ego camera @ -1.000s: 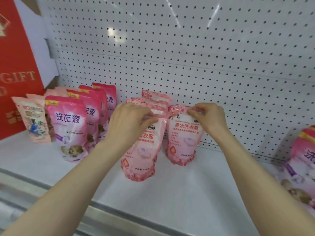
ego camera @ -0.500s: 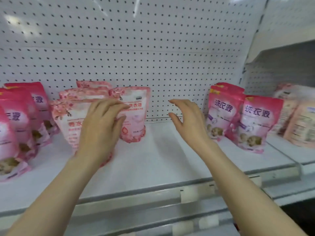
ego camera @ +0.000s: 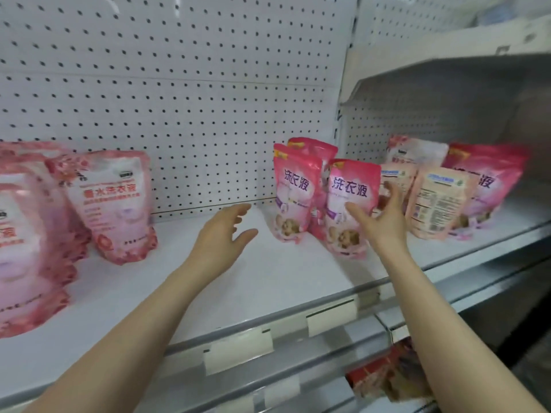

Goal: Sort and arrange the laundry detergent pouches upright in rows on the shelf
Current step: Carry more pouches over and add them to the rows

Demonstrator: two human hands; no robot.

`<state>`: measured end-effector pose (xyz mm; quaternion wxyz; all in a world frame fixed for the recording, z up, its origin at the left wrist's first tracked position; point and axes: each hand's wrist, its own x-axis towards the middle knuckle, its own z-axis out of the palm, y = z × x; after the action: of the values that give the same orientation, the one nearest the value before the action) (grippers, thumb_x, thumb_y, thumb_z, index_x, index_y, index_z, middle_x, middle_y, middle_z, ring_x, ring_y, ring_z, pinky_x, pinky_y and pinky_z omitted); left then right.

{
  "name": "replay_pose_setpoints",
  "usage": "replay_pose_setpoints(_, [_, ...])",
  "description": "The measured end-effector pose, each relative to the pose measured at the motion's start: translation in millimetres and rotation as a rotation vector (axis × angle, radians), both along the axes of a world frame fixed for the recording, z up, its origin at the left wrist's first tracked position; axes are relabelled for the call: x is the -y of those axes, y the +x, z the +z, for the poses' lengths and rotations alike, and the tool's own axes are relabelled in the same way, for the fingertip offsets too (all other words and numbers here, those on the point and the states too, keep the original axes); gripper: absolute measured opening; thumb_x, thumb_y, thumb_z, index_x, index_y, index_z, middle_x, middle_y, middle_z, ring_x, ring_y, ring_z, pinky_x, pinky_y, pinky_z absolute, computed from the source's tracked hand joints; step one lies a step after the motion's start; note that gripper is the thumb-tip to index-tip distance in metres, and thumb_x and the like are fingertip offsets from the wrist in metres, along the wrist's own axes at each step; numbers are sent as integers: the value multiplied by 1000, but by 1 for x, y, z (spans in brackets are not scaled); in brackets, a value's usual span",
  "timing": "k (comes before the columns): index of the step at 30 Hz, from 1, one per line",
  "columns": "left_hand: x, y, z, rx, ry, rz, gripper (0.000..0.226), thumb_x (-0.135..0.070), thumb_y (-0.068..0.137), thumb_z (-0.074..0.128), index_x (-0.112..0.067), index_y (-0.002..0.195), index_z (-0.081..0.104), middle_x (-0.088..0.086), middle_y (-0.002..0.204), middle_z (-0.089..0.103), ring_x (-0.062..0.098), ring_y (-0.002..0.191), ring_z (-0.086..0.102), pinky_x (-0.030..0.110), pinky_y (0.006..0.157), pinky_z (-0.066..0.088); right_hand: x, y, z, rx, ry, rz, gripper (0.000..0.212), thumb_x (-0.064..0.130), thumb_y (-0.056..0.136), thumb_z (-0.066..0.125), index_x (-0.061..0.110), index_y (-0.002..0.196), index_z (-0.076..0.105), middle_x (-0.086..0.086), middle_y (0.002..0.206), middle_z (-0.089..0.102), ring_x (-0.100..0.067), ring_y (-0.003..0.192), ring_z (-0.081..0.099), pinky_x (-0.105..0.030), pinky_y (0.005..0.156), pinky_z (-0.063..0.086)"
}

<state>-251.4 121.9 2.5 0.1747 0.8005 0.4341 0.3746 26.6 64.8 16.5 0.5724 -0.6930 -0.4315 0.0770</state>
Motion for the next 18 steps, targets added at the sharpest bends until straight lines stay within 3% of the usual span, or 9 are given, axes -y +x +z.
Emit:
replay_pose_setpoints(4, [-36, 63, 4, 140, -291, -38, 68, -31, 88, 66, -17, 145, 33, 0, 142, 45, 17, 127, 48, 27, 94, 41, -14, 29, -11, -110, -70, 174, 43, 22, 78, 82, 12, 117, 66, -2, 107, 74, -20, 94, 71, -41, 87, 58])
replay_pose_setpoints(8, [-70, 98, 5, 325, -515, -131, 99, -28, 78, 77, -18, 152, 13, 4, 155, 30, 20, 137, 36, 40, 110, 35, -4, 50, -19, -181, -40, 426, 24, 14, 84, 76, 12, 107, 69, 3, 95, 77, -12, 87, 74, -34, 79, 60])
replay_pose_setpoints(10, [-78, 104, 6, 391, -591, -193, 106, -28, 71, 82, -18, 152, 15, 5, 149, 40, 17, 130, 45, 41, 110, 37, -4, 54, -18, -226, -30, 511, 28, 12, 85, 74, 12, 112, 65, 6, 94, 77, -9, 86, 74, -32, 78, 61])
replay_pose_setpoints(12, [-79, 106, 3, 408, -609, -192, 99, -32, 65, 85, -16, 145, 29, 2, 131, 57, 14, 114, 59, 40, 102, 46, -5, 58, -17, -239, -24, 579, 42, 15, 82, 77, 17, 120, 61, 8, 101, 76, -8, 92, 73, -30, 80, 61])
replay_pose_setpoints(14, [-72, 107, 2, 420, -569, -128, 86, -30, 61, 87, -15, 133, 42, 1, 119, 62, 13, 102, 65, 34, 91, 53, -7, 62, -16, -220, -39, 608, 52, 18, 75, 83, 20, 121, 59, 6, 107, 75, -11, 96, 72, -32, 82, 59])
replay_pose_setpoints(16, [-61, 109, 3, 440, -495, -126, 68, -22, 63, 87, -21, 120, 50, -2, 113, 67, 9, 94, 69, 28, 82, 58, -10, 63, -17, -169, -57, 596, 51, 17, 71, 86, 19, 116, 64, 4, 104, 76, -12, 94, 73, -37, 83, 59])
replay_pose_setpoints(18, [-48, 107, 3, 441, -441, -144, 68, -18, 65, 87, -23, 121, 48, -6, 112, 68, 6, 96, 69, 26, 80, 58, -13, 62, -21, -155, -36, 556, 43, 16, 71, 86, 17, 110, 69, 4, 100, 77, -11, 90, 74, -40, 84, 60])
